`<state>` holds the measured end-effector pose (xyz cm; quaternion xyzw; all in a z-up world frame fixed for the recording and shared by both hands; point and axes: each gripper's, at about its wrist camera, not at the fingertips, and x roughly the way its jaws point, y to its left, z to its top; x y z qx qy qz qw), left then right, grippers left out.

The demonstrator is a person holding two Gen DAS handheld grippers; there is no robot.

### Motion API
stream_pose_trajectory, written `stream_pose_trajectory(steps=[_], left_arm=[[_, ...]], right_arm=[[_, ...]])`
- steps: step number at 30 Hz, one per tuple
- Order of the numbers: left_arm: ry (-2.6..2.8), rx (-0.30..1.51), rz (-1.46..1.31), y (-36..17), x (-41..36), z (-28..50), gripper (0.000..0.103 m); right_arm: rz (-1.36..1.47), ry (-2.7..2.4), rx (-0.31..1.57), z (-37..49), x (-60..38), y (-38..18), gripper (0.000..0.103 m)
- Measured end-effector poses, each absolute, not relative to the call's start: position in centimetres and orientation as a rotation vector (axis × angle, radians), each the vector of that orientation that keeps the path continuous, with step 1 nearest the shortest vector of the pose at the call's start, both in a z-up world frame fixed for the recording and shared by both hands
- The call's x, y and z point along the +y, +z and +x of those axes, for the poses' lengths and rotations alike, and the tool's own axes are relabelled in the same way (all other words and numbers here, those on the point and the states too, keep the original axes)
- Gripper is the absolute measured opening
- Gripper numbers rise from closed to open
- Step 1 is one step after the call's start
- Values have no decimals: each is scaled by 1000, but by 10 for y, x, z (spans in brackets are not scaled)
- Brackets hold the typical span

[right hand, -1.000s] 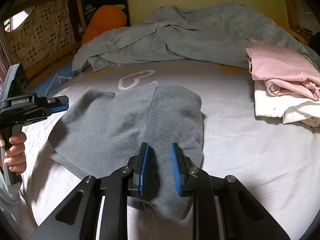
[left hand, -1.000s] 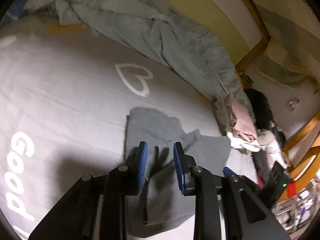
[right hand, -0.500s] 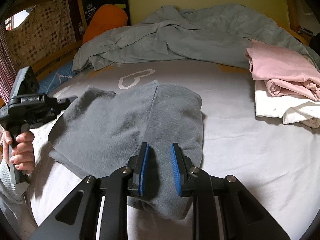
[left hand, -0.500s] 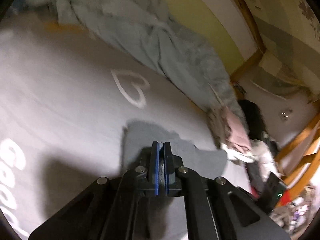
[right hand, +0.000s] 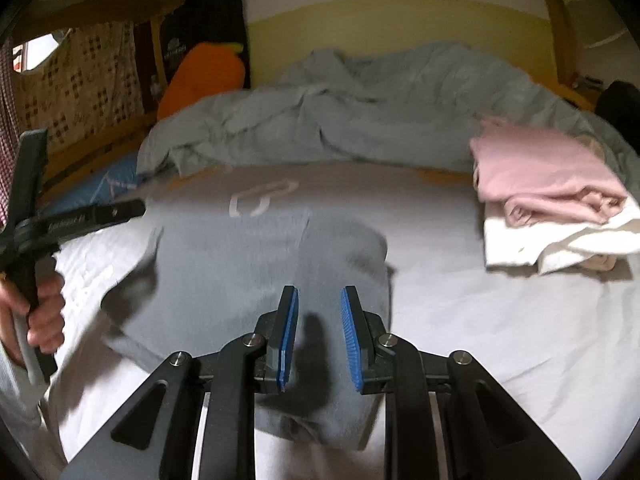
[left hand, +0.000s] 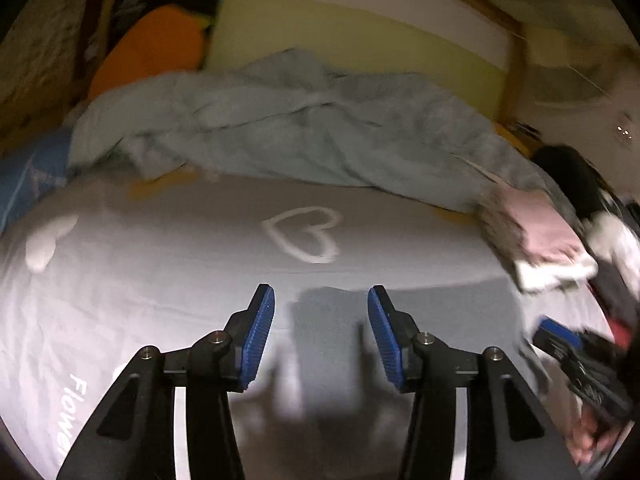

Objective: Fold small clothes

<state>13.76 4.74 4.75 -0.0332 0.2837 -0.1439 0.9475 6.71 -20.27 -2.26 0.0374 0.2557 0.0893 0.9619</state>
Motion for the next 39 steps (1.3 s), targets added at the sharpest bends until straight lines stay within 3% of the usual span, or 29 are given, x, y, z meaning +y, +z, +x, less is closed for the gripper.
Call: stream_pose_trajectory(steps=[7,10,14,20,26,30,32,33,34,36,39], left_arm=[[-220,738,130,5,7,131,50],[-164,825,16,-17,26,144,58],[-189,769,-33,-1,40,140,56],[-215,597,-58,26,45,142,57],[-109,782,-65,-8,44,187,56],[-121,806,-121,-17,51,191,58],[-124,789,-135,-12,54,185,58],[-128,778,-136,-9,52,179,57],[-135,768,-134,-6,52,173,56],[-150,765,-127,-2,50,158,57],[-154,772,-140,4,53,131,78]], right_arm=[[19,218,655,84,-185,-48,23],[38,244,641,82,-187,-43,23],[103,255,537,88,-201,-16,23],[124,181,716,146,-209,-37,23],[170,224,731,153,-216,-47,23],[209,242,681,132,-221,-39,23],[166,244,673,116,-215,-40,35],[146,252,680,110,-211,-42,53],[103,245,691,104,-205,-47,57],[34,206,692,95,-198,-51,57],[85,200,693,85,-203,-42,60]])
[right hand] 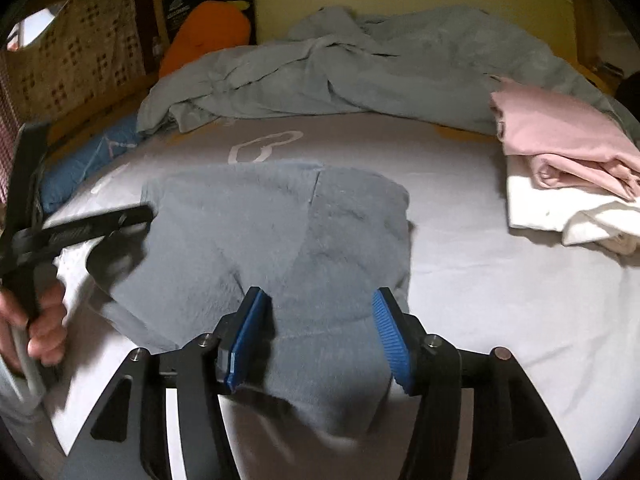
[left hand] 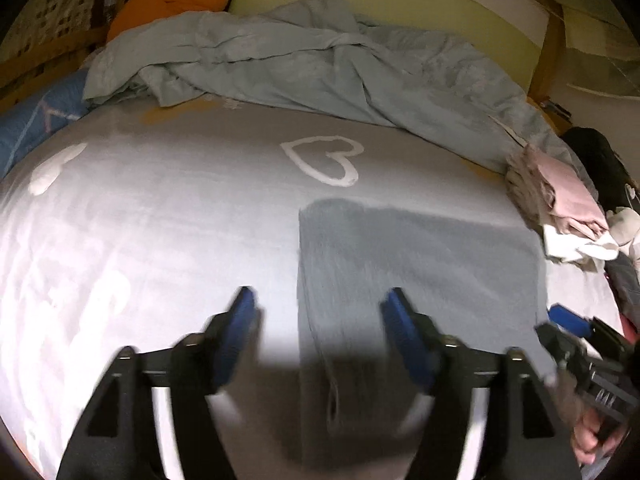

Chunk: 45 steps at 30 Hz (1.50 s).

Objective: Fold small clothes

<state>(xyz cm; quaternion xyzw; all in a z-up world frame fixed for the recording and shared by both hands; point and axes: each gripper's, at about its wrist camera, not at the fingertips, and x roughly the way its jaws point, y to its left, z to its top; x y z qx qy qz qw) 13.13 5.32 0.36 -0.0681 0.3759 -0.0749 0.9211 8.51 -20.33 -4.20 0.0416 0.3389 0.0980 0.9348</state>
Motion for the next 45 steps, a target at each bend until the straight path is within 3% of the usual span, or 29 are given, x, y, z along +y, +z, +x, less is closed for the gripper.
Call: stream_pose_trajectory(steps=[3,7,12,14,16,18,19,22,26,32,38,42,44,45], left_arm=[[-174,790,-277,-2,66,111,81],[-260,890,-513,-32,75,102,81],[-284,857,-556,-31,72,101,81],[-293,851,-615,-33,74,105,81],[-309,824,-689,-36,78,110,78],[-300,812,-699,-39,77,114,51],[-286,823,-698,-43,77,116,36],[-281,812,-727,-45,80,115,18],[-299,684,-521,-1,57,100,15],[-384,538,-142,60,-34,73,15],[-452,563,51,46,-113,72,15],[-540,613,42,24,-137,74,16],[-553,651,38,12,-143,77,16],[-565,670,16,6,-143,78,17]], right_arm=[[130,200,674,72,-209,-36,71],[55,167,717,74,-200,-48,76],[91,153,682,72,-198,-41,76],[78,187,626,66,-195,-29,63],[62,247,603,67,-186,-16,19],[89,322,615,73,-176,-9,5],[113,349,621,75,-172,-8,5],[152,367,712,92,-159,-24,4],[189,362,775,97,-157,-52,4],[329,359,754,75,-204,-28,4],[302,96,605,49,-284,27,4],[340,86,604,43,-315,30,4],[368,116,617,48,-316,24,9],[389,147,620,50,-315,20,19]])
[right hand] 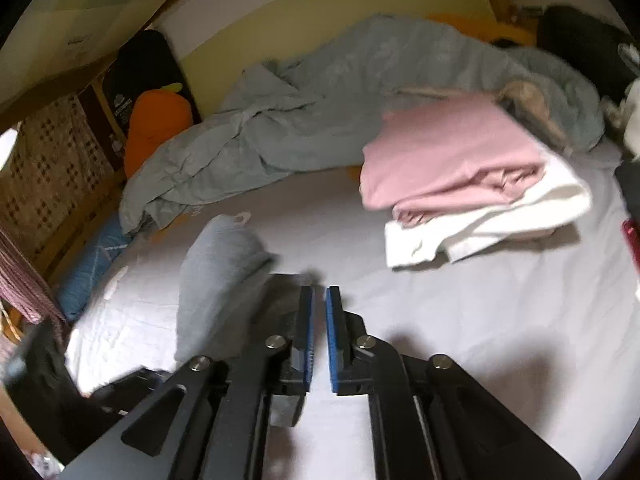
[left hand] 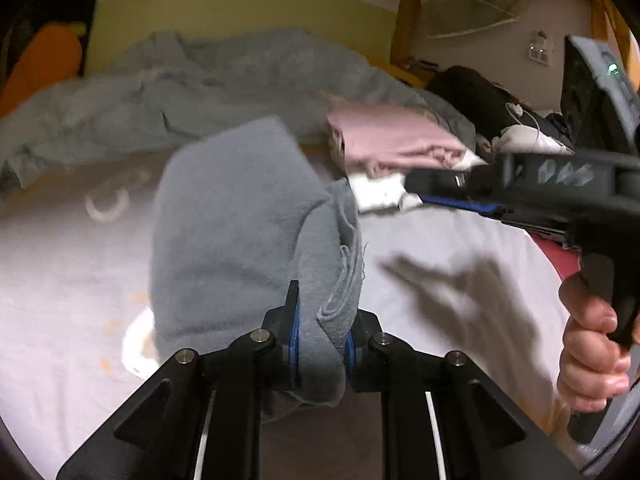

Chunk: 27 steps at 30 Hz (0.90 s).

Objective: Fold small clothes
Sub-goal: 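Grasp the folded gray shirt with the left gripper and lift it, then carry the gray shirt with the left gripper toward the pink clothes stack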

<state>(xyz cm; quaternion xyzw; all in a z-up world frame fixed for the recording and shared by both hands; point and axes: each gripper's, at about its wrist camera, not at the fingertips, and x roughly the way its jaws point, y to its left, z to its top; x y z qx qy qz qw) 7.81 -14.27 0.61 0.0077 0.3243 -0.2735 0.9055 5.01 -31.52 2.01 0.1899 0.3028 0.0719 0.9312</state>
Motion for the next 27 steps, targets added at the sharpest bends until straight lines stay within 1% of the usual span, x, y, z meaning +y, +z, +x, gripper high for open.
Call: stream_pose_trajectory(steps=[1,3,7,8,9,14,15,16,18,20,21,22,23,24,27], left_arm=[[-591,680,-13,1,-141,79,18],[-613,670,-45,-2,-136,74,19],[-606,648,-23,5,-136,62,20],[-607,649,-15,6,-137,60,24],[-612,650,-9,7,-137,57,27],[-615,660,-4,9,-132,48,29],[-615,661,-7,10,-129,46,32],[-612,659,-10,12,-126,42,39],[-583,665,-24,16,-115,34,48],[-561,664,-41,22,-106,27,50],[-532,660,-26,26,-103,24,55],[-505,655,-10,29,-101,23,61],[-480,652,-1,32,-98,22,65],[-452,653,1,34,-96,24,70],[-362,626,-13,38,-86,32,79]], right_arm=[[408,176,622,59,-311,18,32],[463,261,612,65,-305,11,46],[467,312,669,82,-292,0,46],[455,303,676,83,-288,-2,46],[443,298,687,85,-284,-6,46],[369,263,737,94,-269,-20,47],[353,248,738,95,-268,-22,50],[342,232,740,96,-266,-25,52],[347,220,747,97,-268,-27,53],[366,212,758,97,-273,-30,57],[378,208,761,95,-276,-32,60],[389,206,763,94,-278,-33,61],[401,207,768,94,-279,-34,62],[416,212,775,93,-280,-36,63],[483,253,808,94,-284,-43,64]])
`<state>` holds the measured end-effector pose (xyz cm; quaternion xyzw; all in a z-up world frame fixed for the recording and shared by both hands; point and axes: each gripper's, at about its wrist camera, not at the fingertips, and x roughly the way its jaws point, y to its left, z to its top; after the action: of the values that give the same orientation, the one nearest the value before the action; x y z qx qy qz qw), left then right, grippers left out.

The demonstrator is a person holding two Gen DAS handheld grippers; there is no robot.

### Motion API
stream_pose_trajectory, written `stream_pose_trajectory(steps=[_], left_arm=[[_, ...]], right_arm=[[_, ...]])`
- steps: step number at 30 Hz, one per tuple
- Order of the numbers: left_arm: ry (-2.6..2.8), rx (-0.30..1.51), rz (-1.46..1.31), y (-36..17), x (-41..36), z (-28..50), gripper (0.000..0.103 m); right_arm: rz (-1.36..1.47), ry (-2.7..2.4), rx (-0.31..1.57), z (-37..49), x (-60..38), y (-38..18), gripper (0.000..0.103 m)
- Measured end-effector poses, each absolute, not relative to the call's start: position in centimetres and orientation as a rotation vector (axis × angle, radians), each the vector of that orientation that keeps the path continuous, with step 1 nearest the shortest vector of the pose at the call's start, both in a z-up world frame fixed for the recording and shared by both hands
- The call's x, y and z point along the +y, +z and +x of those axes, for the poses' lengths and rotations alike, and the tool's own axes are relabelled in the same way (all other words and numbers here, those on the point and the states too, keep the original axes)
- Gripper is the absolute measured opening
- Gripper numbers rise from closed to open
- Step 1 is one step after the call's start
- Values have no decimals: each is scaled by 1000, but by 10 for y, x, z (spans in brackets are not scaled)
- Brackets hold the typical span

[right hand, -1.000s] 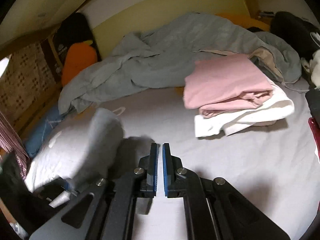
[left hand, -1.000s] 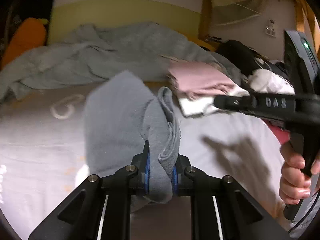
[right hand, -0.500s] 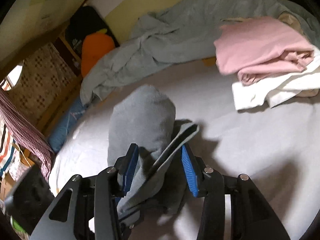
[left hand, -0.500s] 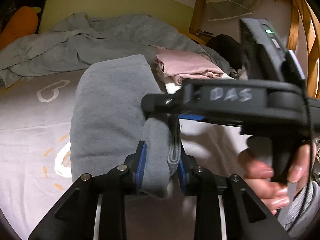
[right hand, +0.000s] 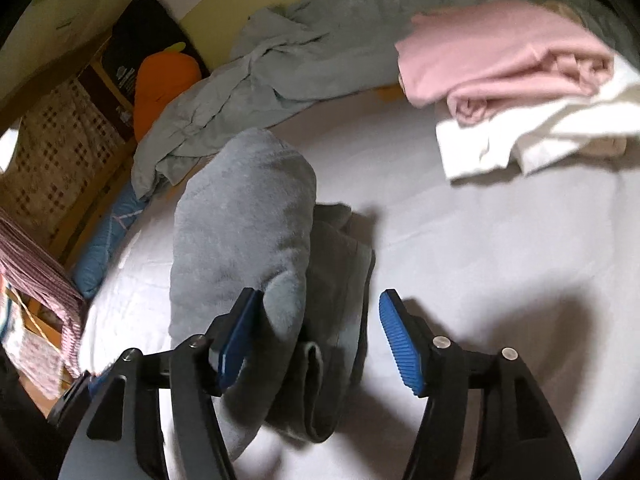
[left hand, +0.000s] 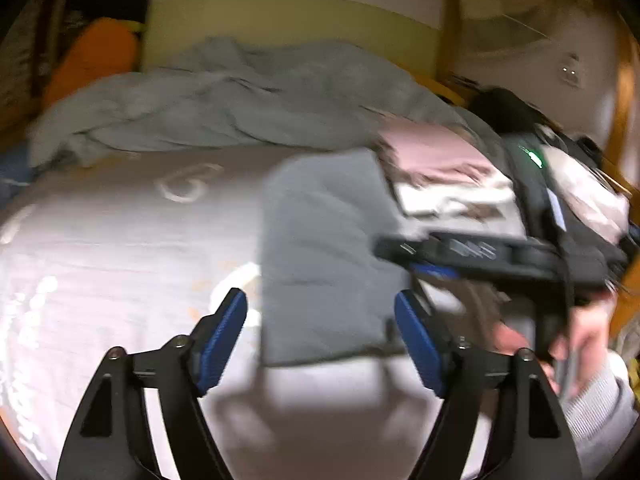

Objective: Fold small clothes
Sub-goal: 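Carry the gray shirt with the left gripper toward the pink clothes stack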

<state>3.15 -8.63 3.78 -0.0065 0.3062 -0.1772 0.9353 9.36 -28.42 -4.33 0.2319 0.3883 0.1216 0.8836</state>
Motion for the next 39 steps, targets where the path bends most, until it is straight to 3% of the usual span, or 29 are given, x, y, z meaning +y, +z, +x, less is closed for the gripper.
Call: stream_pose_trajectory(steps=[4,8,9,11,12,13,16,21,28,31,35,39], left_arm=[[-401,666,-208,38,-57,62,88],[-493,850,-484,6,-29,117,87],[-526,910,-575,-10,-23,130,85],[-599,992,-724,-38,-17,145,58],[-633,1006,-777,-47,-17,148,52],[-635,987,-795,-51,-17,148,47],[-635,933,-696,-31,-28,142,39],[-800,808,-632,43,-73,156,39],[-952,727,-490,129,-200,221,40],[-959,759,-451,126,-244,254,40],[-885,839,-386,88,-282,286,41],[-814,839,-330,54,-293,293,57]], right_arm=[[667,406,864,97,-293,-55,65],[620,390,874,103,-288,-63,70],[631,399,875,105,-287,-66,70],[682,449,864,109,-288,-73,70],[691,464,854,110,-288,-74,61],[694,478,846,111,-287,-75,43],[680,478,812,112,-285,-68,28],[630,423,652,88,-309,3,27],[573,255,475,91,-403,103,29],[561,196,472,113,-444,109,29],[554,121,551,153,-478,78,29],[494,70,583,173,-483,41,31]])
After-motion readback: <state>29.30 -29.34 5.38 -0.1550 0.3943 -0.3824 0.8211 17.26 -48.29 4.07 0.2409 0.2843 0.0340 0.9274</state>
